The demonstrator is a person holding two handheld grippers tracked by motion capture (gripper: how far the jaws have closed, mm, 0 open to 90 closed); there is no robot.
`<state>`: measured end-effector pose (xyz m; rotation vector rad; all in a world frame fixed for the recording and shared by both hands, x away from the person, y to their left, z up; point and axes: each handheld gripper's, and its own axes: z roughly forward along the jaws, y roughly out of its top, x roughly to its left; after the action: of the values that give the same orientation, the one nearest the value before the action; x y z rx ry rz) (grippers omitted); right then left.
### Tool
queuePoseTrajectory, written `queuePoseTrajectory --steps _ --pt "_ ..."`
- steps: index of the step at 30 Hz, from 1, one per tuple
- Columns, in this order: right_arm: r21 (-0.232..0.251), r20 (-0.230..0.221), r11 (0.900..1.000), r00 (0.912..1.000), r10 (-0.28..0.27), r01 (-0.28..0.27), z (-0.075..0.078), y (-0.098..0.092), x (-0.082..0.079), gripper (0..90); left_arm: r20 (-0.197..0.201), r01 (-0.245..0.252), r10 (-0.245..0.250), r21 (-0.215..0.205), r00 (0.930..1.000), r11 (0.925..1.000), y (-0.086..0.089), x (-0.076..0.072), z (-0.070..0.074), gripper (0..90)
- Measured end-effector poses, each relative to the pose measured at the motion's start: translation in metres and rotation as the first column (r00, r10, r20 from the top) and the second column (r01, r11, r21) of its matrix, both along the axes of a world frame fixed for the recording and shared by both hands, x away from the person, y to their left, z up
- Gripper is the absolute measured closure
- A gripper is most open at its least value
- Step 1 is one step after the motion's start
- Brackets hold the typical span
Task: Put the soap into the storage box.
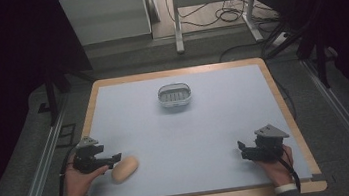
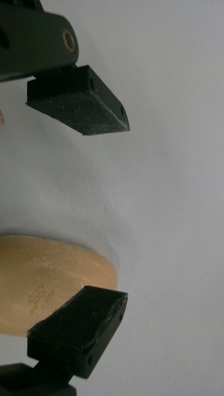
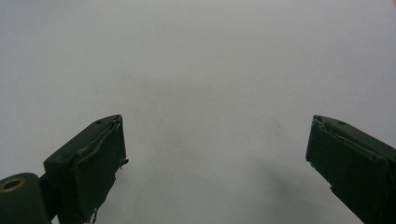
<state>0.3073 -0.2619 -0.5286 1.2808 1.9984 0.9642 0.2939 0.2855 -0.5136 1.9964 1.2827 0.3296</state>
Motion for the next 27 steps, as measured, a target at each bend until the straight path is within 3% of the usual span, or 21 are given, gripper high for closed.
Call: queuePoseTrajectory --steps 8,17,27 --pt "0.047 0.034 0.999 0.9993 -0.017 0.015 0.0011 -0.005 -0.0032 7.5 -0.003 -0.004 0.004 -0.004 1.0 1.0 0.0034 0.0012 0.0008 16.0" --pt "0.035 0.012 0.999 0.9999 -0.001 0.0 0.0006 -0.0037 -0.0015 7.4 -0.008 0.0 0.0 0.003 1.0 1.0 0.0045 0.0008 0.0009 16.0" --pt "0.018 0.019 1.0 0.9998 0.001 -0.002 0.0003 -0.0022 -0.0018 7.5 -0.004 -0.008 0.008 -0.001 1.0 1.0 0.0082 -0.0008 0.0022 16.0"
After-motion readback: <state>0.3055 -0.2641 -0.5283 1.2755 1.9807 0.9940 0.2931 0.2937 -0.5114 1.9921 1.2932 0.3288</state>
